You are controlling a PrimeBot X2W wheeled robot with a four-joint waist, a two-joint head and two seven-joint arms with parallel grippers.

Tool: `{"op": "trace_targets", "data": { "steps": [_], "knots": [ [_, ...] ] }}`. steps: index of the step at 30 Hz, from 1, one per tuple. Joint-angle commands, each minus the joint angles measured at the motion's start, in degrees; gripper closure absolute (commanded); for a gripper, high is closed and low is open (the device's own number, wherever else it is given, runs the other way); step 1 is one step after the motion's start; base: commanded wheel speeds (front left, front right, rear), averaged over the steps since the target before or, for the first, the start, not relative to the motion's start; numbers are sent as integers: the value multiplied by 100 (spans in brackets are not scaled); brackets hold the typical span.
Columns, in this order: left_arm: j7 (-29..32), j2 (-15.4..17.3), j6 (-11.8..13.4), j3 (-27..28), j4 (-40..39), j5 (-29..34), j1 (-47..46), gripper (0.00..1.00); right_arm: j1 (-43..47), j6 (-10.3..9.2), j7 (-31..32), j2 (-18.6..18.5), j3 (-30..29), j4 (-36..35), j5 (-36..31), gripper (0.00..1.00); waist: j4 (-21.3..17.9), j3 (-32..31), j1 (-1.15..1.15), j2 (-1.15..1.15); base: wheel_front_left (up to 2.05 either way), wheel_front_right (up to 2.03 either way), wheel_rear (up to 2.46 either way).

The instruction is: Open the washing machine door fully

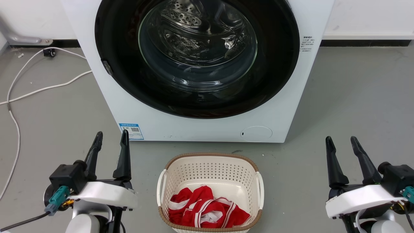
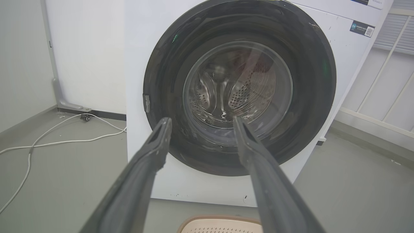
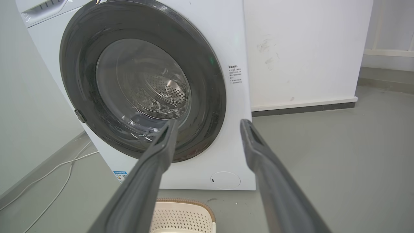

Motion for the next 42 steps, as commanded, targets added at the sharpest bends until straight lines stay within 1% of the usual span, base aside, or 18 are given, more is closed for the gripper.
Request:
{"op": "trace_targets", "data": {
  "steps": [1, 20, 33, 35, 42],
  "knots": [
    [-57, 38, 17, -15, -31, 123, -139, 0, 10, -2, -41, 17, -20, -64, -135, 0, -2, 4, 0, 0, 0, 0, 0],
    [-291, -8, 31, 54, -54, 961, -179, 0, -64, -2, -201, 28, -18, -137, -946, 0, -3, 79, 0, 0, 0, 0, 0],
    [-414, -33, -20, 61, -22, 1463, -210, 0, -81, -2, -303, 36, 39, -140, -1383, 0, -1, 114, 0, 0, 0, 0, 0],
    [-438, -39, -28, 70, -12, 1517, -212, 0, -79, -3, -311, 36, 44, -136, -1432, 0, -1, 116, 0, 0, 0, 0, 0],
    [-425, -93, -49, 135, 26, 1394, -164, 0, -83, -3, -312, 36, 38, -96, -1327, 0, -6, 111, 0, 0, 0, 0, 0]
  ]
}}
